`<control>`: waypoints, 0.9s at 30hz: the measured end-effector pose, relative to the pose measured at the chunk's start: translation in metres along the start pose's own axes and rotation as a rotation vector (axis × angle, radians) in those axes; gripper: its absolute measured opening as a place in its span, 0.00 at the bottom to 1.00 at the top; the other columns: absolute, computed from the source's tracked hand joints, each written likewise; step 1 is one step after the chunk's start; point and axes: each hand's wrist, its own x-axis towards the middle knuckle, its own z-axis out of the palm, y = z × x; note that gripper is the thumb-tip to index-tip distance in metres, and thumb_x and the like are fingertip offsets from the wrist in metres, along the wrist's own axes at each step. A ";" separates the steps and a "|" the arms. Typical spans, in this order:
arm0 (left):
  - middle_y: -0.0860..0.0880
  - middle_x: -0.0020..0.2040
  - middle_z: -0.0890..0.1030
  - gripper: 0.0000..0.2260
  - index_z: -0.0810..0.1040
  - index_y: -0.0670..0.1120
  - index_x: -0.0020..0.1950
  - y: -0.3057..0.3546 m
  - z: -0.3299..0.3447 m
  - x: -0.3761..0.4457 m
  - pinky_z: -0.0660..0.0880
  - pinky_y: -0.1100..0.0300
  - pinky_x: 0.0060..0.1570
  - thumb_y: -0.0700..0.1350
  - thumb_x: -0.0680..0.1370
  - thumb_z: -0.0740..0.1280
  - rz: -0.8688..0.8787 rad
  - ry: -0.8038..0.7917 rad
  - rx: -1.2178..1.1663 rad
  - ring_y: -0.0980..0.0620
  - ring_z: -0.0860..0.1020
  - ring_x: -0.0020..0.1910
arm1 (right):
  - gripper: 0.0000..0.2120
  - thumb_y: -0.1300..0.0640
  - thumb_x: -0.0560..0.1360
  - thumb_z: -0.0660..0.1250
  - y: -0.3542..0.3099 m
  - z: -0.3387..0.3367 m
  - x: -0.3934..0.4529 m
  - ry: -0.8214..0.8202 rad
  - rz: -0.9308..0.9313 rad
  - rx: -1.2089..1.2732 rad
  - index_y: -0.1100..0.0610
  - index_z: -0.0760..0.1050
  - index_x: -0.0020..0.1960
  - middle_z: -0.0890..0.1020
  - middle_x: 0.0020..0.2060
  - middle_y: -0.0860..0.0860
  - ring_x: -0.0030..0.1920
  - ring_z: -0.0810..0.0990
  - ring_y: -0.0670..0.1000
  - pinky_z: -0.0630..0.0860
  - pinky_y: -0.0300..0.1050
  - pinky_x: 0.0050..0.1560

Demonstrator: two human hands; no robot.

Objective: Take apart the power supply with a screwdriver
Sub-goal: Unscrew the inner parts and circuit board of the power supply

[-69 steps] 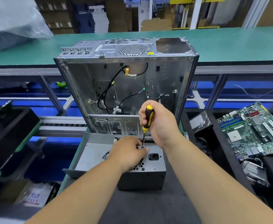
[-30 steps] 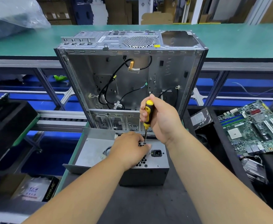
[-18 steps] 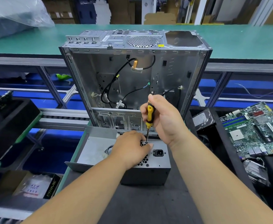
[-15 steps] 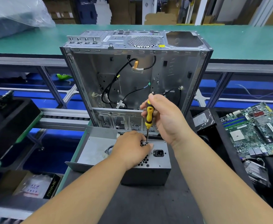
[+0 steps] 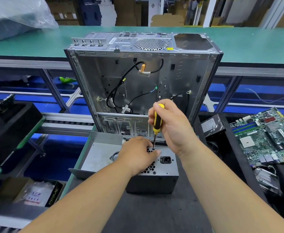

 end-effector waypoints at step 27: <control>0.56 0.43 0.68 0.15 0.76 0.52 0.47 0.001 0.001 0.000 0.66 0.57 0.49 0.64 0.77 0.63 0.020 -0.002 0.029 0.50 0.72 0.53 | 0.26 0.46 0.85 0.49 0.001 0.002 0.003 -0.069 0.063 0.235 0.59 0.80 0.47 0.74 0.34 0.51 0.36 0.71 0.48 0.72 0.42 0.44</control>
